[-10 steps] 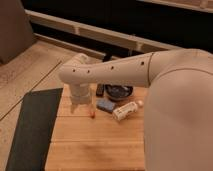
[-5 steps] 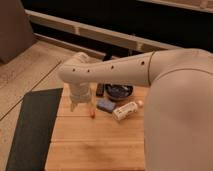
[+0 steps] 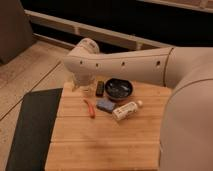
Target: Drag the pepper across the table
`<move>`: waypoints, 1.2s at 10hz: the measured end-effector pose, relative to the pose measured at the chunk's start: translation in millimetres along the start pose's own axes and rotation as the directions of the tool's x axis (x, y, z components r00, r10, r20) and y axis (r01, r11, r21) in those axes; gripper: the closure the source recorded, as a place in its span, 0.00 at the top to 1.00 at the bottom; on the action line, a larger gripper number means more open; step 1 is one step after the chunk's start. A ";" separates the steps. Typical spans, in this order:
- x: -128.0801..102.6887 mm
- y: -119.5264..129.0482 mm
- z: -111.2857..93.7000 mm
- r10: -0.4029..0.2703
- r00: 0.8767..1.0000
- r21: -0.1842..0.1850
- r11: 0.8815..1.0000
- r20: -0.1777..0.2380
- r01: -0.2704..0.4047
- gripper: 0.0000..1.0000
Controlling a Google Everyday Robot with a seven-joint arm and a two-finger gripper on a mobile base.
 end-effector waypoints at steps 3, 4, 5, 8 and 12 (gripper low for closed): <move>9.8 -2.1 17.7 -0.003 0.999 -0.001 1.000 -0.036 0.003 0.65; 16.8 -1.5 34.6 -0.012 0.998 -0.006 1.000 -0.064 0.012 0.65; 24.8 2.2 54.4 -0.029 0.995 -0.012 1.000 -0.098 0.028 0.65; 39.0 -3.4 104.9 -0.045 0.977 -0.015 0.999 -0.208 0.043 0.65; 51.6 -13.8 146.1 -0.058 0.939 -0.001 0.998 -0.340 0.061 0.65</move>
